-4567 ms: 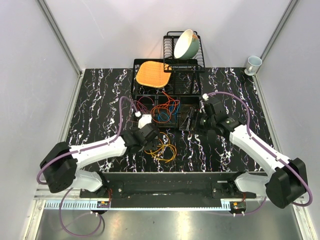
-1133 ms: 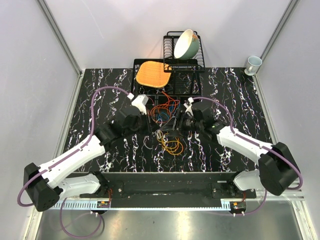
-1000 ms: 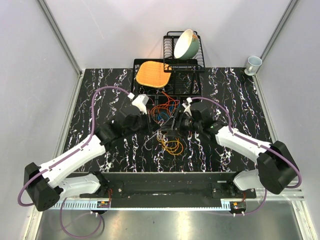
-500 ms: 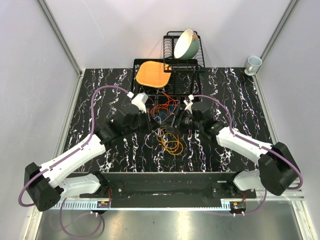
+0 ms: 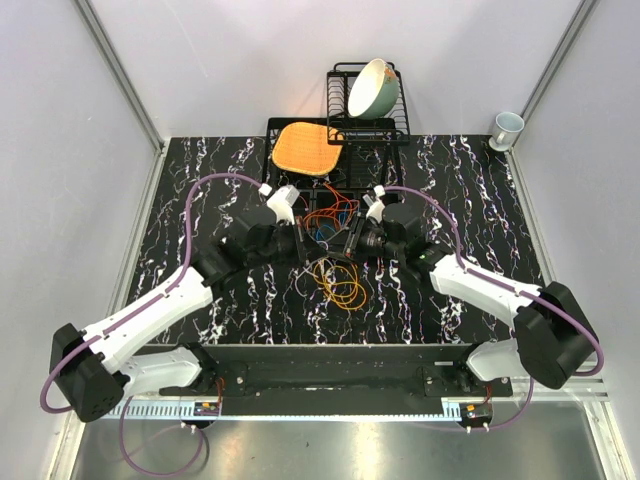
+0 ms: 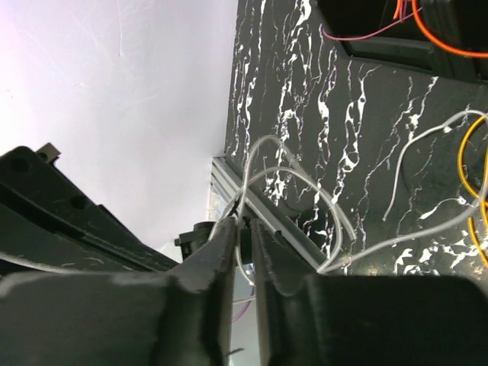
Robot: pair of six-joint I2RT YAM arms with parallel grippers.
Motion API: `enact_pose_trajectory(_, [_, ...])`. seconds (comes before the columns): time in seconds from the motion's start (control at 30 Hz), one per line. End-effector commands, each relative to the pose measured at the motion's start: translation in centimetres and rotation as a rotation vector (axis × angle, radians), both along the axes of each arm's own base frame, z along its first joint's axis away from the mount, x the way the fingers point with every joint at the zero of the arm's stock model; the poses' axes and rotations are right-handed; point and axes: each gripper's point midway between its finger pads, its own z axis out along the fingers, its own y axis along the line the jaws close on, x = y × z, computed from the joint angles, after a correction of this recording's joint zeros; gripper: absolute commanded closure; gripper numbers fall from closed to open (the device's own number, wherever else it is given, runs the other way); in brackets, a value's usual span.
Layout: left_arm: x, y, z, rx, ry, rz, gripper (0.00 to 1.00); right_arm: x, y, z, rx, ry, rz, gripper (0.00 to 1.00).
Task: Untangle the cables
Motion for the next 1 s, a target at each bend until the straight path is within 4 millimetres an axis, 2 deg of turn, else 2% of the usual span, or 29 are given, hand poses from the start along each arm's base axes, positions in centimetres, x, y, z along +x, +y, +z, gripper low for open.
enact_pose_trajectory(0.0, [-0.3,-1.0,1.1,-0.070,-0.008,-0.049,1.00,-0.5,1.0,1.3,0.044,-0.052,0.038,0.86])
enact_pose_trajectory(0.1, [-0.2,-0.8,1.0,-0.069,-0.006,-0.045,1.00,-0.5,0.7,1.1,0.040,-0.050,0.026,1.00])
enact_pose_trajectory(0.2, [-0.1,-0.6,1.0,-0.058,-0.009,-0.036,0.98,-0.4,0.3,0.9,0.013,-0.046,0.001,1.00])
enact_pose_trajectory(0.23, [-0.2,-0.3,0.7,-0.038,0.002,-0.033,0.78,-0.2,0.0,1.0,-0.003,-0.050,-0.010,1.00])
enact_pose_trajectory(0.27, [0.0,0.0,1.1,-0.024,-0.011,-0.016,0.64,-0.4,-0.5,0.2,-0.048,-0.027,-0.018,1.00])
enact_pose_trajectory(0.33, [-0.3,1.2,1.2,0.027,-0.026,-0.003,0.38,0.5,-1.4,1.5,-0.087,-0.086,-0.059,1.00])
enact_pose_trajectory(0.37, [0.2,2.0,1.2,0.060,-0.051,0.033,0.17,0.6,-1.9,1.4,-0.119,-0.076,-0.069,1.00])
enact_pose_trajectory(0.4, [0.1,2.9,1.9,0.067,-0.073,0.055,0.10,1.2,-2.2,3.1,-0.114,-0.123,-0.083,1.00])
enact_pose_trajectory(0.47, [0.0,4.9,1.1,0.143,-0.076,0.111,0.01,1.9,-4.0,4.4,-0.142,-0.126,-0.117,1.00])
enact_pose_trajectory(0.5, [0.0,5.6,1.3,0.166,-0.092,0.124,0.01,2.5,-4.4,6.6,-0.131,-0.174,-0.129,1.00])
enact_pose_trajectory(0.57, [-0.5,7.9,1.0,0.234,-0.104,0.172,0.01,3.2,-5.9,8.4,-0.143,-0.194,-0.162,1.00])
enact_pose_trajectory(0.6, [-0.7,8.6,1.0,0.252,-0.109,0.187,0.01,3.7,-6.2,10.6,-0.131,-0.240,-0.171,1.00])
enact_pose_trajectory(0.67, [-1.4,10.8,0.9,0.306,-0.116,0.234,0.01,4.2,-7.3,12.2,-0.138,-0.257,-0.193,1.00])
enact_pose_trajectory(0.7, [-1.6,11.5,0.7,0.326,-0.116,0.250,0.01,4.5,-7.5,14.2,-0.128,-0.301,-0.199,1.00])
enact_pose_trajectory(0.73, [-2.1,12.5,0.1,0.364,-0.102,0.259,0.01,4.6,-7.8,14.6,-0.139,-0.301,-0.204,1.00])
enact_pose_trajectory(0.77, [-2.3,13.6,0.5,0.377,-0.124,0.288,0.01,4.9,-8.0,15.3,-0.140,-0.314,-0.213,1.00])
enact_pose_trajectory(0.8, [-2.5,14.2,0.2,0.397,-0.125,0.299,0.01,5.1,-8.2,16.9,-0.134,-0.350,-0.220,1.00])
enact_pose_trajectory(0.83, [-2.8,15.0,-0.3,0.422,-0.120,0.310,0.01,5.3,-8.4,17.1,-0.144,-0.351,-0.226,1.00])
enact_pose_trajectory(0.87, [-2.9,15.9,0.0,0.428,-0.143,0.341,0.01,5.8,-8.8,18.2,-0.141,-0.375,-0.247,1.00])
enact_pose_trajectory(0.97, [-3.1,17.2,-0.9,0.462,-0.158,0.369,0.01,6.6,-9.4,18.9,-0.159,-0.397,-0.268,1.00])
